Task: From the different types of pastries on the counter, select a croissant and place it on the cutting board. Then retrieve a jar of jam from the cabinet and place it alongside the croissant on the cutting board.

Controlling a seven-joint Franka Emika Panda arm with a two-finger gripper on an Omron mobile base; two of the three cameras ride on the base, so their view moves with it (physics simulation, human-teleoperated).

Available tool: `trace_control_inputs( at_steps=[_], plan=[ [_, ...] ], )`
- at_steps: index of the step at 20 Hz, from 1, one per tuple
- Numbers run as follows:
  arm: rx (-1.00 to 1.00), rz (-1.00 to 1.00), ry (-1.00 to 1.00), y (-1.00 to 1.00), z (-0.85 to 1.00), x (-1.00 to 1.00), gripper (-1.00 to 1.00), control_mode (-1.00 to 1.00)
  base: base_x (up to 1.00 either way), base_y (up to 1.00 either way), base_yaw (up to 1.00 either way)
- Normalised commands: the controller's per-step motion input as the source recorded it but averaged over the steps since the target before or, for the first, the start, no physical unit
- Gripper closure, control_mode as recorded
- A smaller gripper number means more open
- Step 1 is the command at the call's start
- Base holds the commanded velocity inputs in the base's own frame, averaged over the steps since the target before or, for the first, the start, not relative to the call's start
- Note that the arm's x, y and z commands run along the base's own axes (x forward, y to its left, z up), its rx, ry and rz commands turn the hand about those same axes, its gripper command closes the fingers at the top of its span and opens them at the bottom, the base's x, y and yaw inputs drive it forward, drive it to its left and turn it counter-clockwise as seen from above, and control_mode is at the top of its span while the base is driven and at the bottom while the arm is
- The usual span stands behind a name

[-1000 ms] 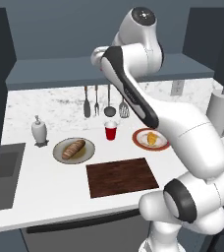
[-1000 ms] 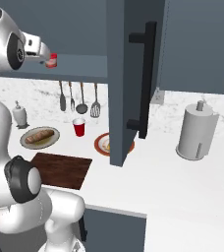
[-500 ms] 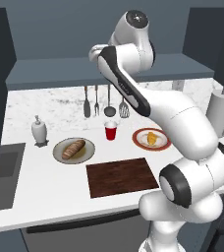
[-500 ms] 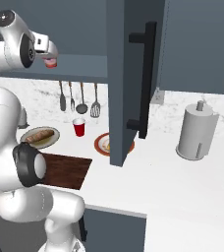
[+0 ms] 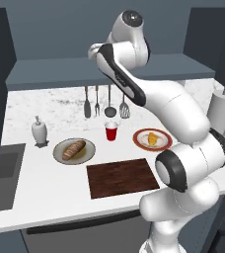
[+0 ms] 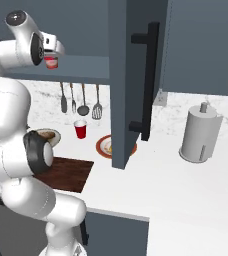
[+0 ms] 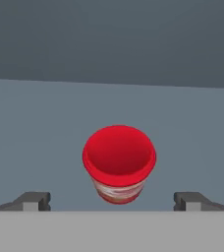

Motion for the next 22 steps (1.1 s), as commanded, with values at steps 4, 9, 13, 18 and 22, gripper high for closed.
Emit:
trace_control_inputs(
  at_steps=[4, 9, 13, 18, 22],
  plan=[
    [0.0, 0.01, 0.0, 0.0, -0.08, 0.17, -1.0, -1.0, 0.0, 0.0, 0.0],
    [0.0, 0.0, 0.0, 0.0, -0.08, 0.09, -1.0, -1.0, 0.0, 0.0, 0.0],
    [0.0, 0.0, 0.0, 0.0, -0.15, 0.0, -1.0, -1.0, 0.0, 0.0, 0.0],
    [0.0, 0.0, -0.01, 0.0, -0.09, 0.09, -1.0, -1.0, 0.0, 0.0, 0.0],
    [0.0, 0.01, -0.02, 0.0, -0.02, 0.34, -1.0, -1.0, 0.0, 0.0, 0.0]
  ],
)
